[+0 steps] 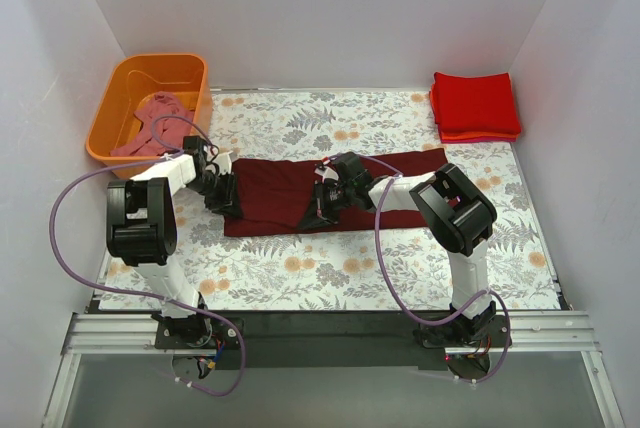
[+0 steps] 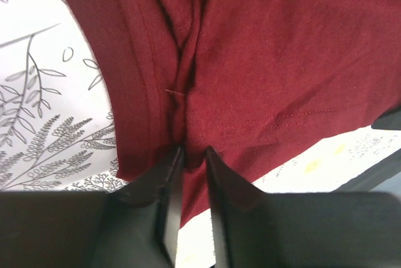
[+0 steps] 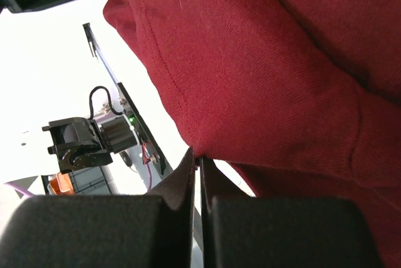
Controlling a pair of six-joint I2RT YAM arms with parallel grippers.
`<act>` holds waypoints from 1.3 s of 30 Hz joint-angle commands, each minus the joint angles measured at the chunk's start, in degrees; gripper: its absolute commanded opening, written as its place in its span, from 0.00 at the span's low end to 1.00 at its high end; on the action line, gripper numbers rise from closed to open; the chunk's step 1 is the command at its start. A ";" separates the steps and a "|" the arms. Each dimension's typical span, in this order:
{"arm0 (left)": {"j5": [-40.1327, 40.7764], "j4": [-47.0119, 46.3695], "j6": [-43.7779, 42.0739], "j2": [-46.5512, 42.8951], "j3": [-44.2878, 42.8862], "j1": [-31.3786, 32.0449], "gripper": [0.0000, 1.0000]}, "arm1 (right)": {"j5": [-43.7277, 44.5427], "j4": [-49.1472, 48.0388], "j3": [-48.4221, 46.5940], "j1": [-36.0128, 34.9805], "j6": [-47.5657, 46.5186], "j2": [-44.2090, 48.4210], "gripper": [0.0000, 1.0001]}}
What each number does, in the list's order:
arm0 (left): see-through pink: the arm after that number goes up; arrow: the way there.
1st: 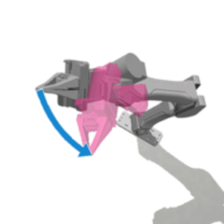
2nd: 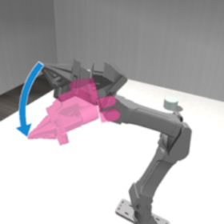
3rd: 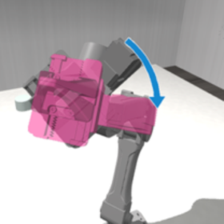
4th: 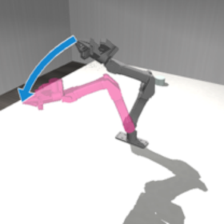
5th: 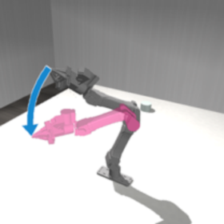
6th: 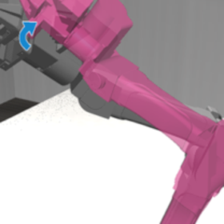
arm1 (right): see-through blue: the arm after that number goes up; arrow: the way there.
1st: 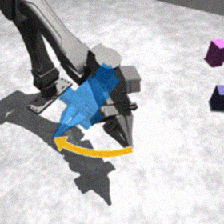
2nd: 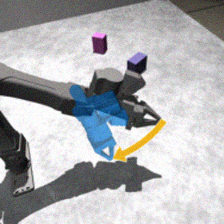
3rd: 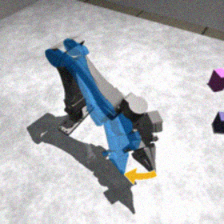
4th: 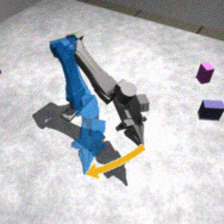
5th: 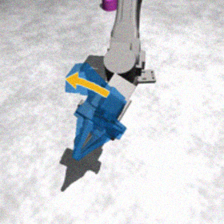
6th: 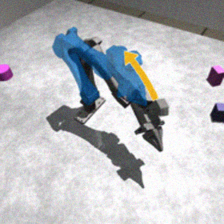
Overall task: Fold and stack the t-shirts
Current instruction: Fold the tshirt
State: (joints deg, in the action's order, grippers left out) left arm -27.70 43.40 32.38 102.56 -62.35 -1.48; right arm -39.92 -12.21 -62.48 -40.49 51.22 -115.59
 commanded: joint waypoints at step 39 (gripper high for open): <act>-0.07 3.27 -0.74 2.29 -4.98 0.68 0.27 | -2.71 -2.47 -2.83 2.70 -0.60 -0.43 0.01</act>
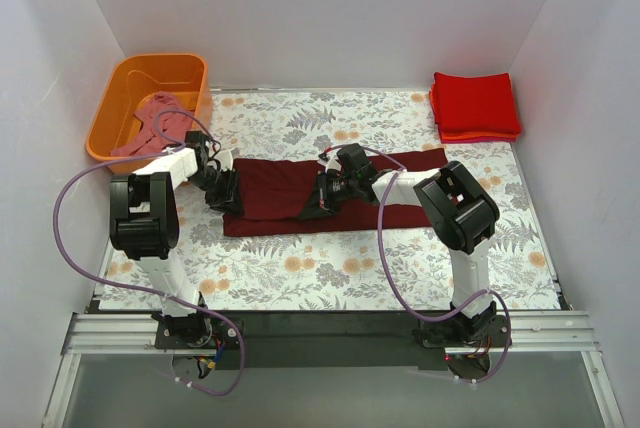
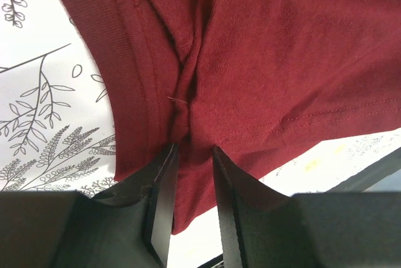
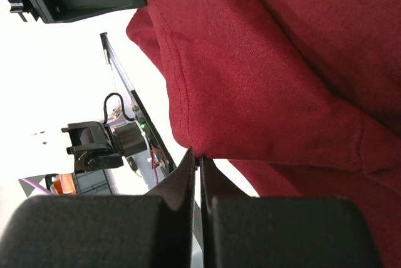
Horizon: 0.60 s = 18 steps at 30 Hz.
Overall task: Fold and stack the t-shirts
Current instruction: Fold the tshirt
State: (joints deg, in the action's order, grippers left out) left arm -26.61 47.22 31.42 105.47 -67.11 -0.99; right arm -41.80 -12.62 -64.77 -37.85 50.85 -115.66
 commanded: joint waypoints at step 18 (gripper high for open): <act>-1.51 1.56 -0.04 -2.29 -6.36 0.20 0.00 | -1.35 -2.49 -1.50 0.31 0.04 -0.45 0.01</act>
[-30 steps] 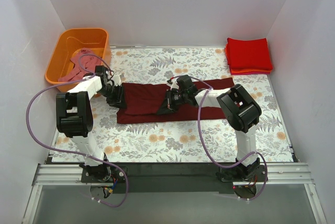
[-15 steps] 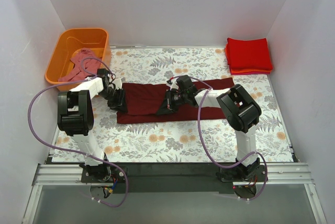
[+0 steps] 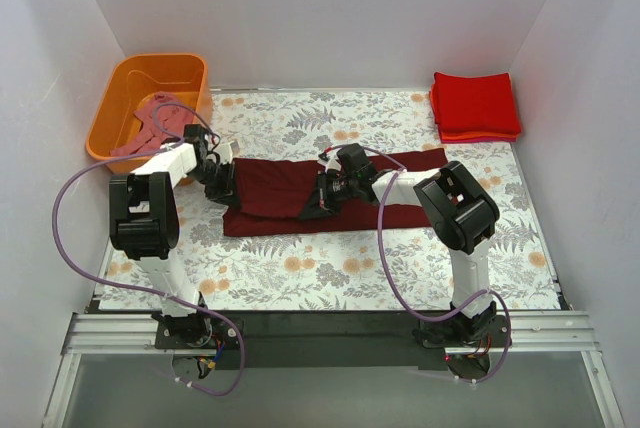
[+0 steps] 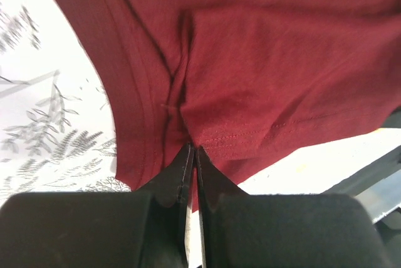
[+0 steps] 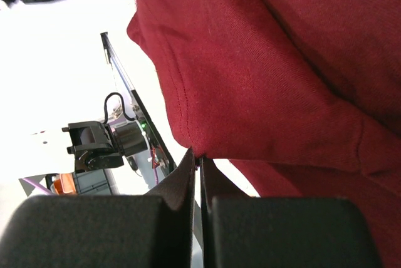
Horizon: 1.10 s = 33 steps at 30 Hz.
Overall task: Fold and stack the t-shirts
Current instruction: Fold the tshirt
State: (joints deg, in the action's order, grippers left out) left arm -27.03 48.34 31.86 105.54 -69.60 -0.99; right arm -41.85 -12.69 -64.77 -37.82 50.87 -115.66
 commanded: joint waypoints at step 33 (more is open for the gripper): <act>-5.67 -2.02 4.44 13.47 -26.46 0.20 0.00 | -1.05 -2.08 -14.85 8.64 -5.69 -9.94 0.01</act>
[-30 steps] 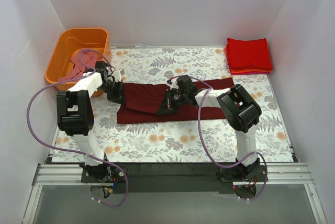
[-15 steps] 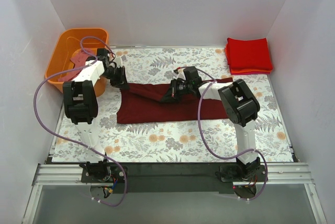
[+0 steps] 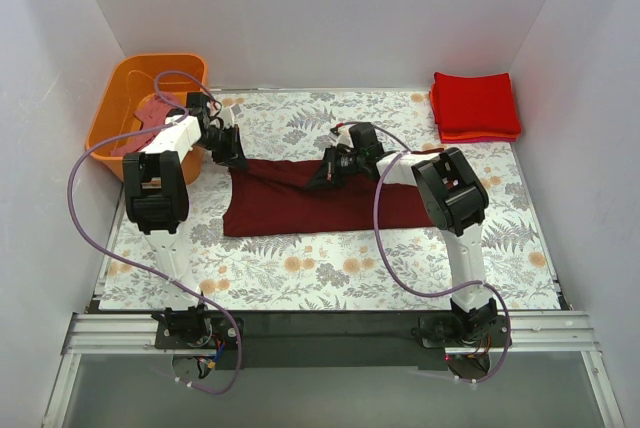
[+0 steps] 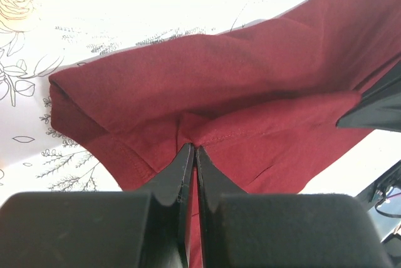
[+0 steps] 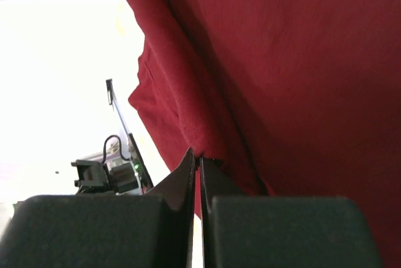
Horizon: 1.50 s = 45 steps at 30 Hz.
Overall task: Fold and stack the t-shirts
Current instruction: Fold the tshirt
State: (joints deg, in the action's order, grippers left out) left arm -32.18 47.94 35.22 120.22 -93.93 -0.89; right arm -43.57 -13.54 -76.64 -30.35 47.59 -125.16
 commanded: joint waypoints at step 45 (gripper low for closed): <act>4.50 2.60 -0.51 -6.93 6.30 0.09 0.17 | -4.77 0.88 7.39 -1.03 -3.73 7.30 0.35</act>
State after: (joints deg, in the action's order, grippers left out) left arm -27.27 50.96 35.88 118.34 -87.35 -0.62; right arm -46.06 -13.26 -68.34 -31.77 46.11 -121.95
